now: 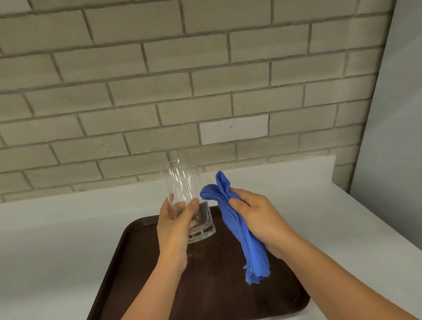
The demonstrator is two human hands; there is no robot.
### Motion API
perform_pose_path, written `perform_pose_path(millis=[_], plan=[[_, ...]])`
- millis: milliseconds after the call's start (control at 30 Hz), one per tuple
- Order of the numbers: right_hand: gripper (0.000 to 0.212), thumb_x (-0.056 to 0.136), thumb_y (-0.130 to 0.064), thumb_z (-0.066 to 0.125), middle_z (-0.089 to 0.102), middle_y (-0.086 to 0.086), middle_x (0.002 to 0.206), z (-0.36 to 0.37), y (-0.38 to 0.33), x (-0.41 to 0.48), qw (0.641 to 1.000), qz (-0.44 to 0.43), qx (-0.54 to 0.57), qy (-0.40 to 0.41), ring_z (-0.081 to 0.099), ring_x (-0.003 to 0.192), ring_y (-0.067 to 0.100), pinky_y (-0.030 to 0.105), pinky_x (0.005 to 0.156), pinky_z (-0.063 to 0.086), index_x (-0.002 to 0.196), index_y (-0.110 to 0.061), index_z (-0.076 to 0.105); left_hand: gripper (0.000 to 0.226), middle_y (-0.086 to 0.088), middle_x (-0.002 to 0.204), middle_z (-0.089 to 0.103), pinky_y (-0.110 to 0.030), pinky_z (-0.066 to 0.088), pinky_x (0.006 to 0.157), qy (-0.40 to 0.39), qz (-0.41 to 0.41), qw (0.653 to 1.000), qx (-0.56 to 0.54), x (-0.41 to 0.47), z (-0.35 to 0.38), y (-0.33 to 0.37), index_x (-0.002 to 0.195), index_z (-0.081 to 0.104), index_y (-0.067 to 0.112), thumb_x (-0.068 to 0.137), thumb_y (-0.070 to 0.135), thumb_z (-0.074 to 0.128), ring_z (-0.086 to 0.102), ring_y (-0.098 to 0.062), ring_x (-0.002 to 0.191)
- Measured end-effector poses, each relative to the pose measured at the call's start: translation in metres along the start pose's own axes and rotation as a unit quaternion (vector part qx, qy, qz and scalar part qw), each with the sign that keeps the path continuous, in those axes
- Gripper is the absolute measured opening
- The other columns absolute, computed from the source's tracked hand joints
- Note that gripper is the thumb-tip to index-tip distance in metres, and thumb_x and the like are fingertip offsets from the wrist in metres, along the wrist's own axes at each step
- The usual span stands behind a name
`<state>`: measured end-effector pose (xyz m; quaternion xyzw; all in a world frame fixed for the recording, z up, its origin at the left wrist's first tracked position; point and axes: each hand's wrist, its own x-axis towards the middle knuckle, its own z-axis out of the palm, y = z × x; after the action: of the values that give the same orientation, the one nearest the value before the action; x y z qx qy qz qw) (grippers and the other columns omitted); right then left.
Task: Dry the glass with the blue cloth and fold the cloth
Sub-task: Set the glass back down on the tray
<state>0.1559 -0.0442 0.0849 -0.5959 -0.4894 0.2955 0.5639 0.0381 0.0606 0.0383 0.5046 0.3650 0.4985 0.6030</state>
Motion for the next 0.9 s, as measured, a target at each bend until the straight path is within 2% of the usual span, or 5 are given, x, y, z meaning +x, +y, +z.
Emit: perform_pose_path(millis=[133, 267, 533, 600, 900], plan=[[0.027, 0.092, -0.022, 0.044, 0.067, -0.011, 0.095, -0.007, 0.004, -0.001, 0.999, 0.012, 0.037, 0.022, 0.062, 0.092, 0.008, 0.024, 0.084, 0.047, 0.088, -0.044, 0.059, 0.081, 0.013, 0.106, 0.061, -0.013, 0.042, 0.069, 0.016, 0.010, 0.999, 0.047, -0.002, -0.004, -0.018, 0.138, 0.036, 0.024, 0.068, 0.027, 0.076, 0.059, 0.000, 0.091], [0.029, 0.092, -0.020, 0.043, 0.067, -0.014, 0.093, -0.015, 0.006, -0.001, 0.997, 0.010, 0.054, 0.050, 0.062, 0.089, 0.004, 0.021, 0.080, 0.047, 0.085, -0.045, 0.058, 0.083, 0.002, 0.118, 0.057, -0.012, 0.041, 0.065, 0.022, 0.010, 0.995, 0.094, -0.001, -0.004, -0.028, 0.137, 0.036, 0.022, 0.066, 0.023, 0.078, 0.058, -0.009, 0.098], [0.028, 0.093, -0.019, 0.040, 0.065, -0.011, 0.087, -0.034, 0.005, 0.002, 0.995, 0.014, 0.038, 0.092, 0.061, 0.082, 0.005, 0.018, 0.070, 0.046, 0.086, -0.039, 0.059, 0.072, 0.002, 0.115, 0.047, -0.020, 0.045, 0.077, 0.004, 0.027, 0.989, 0.145, 0.009, 0.002, -0.048, 0.112, 0.038, 0.027, 0.059, 0.008, 0.082, 0.053, -0.011, 0.102], [0.027, 0.093, -0.019, 0.040, 0.065, -0.010, 0.086, -0.037, 0.007, 0.002, 0.995, 0.017, 0.032, 0.095, 0.060, 0.080, 0.005, 0.017, 0.068, 0.046, 0.091, -0.036, 0.060, 0.074, 0.002, 0.116, 0.046, -0.024, 0.044, 0.083, -0.006, 0.027, 0.988, 0.154, 0.010, 0.005, -0.055, 0.111, 0.036, 0.028, 0.058, 0.006, 0.082, 0.051, -0.012, 0.105], [0.033, 0.094, -0.017, 0.039, 0.064, -0.005, 0.085, -0.040, 0.017, 0.008, 0.995, 0.026, 0.027, 0.095, 0.059, 0.079, 0.009, 0.021, 0.074, 0.046, 0.079, -0.041, 0.057, 0.078, 0.000, 0.118, 0.044, -0.025, 0.041, 0.088, -0.011, 0.022, 0.983, 0.181, 0.015, 0.002, -0.076, 0.110, 0.033, 0.027, 0.055, 0.007, 0.084, 0.049, -0.013, 0.109]])
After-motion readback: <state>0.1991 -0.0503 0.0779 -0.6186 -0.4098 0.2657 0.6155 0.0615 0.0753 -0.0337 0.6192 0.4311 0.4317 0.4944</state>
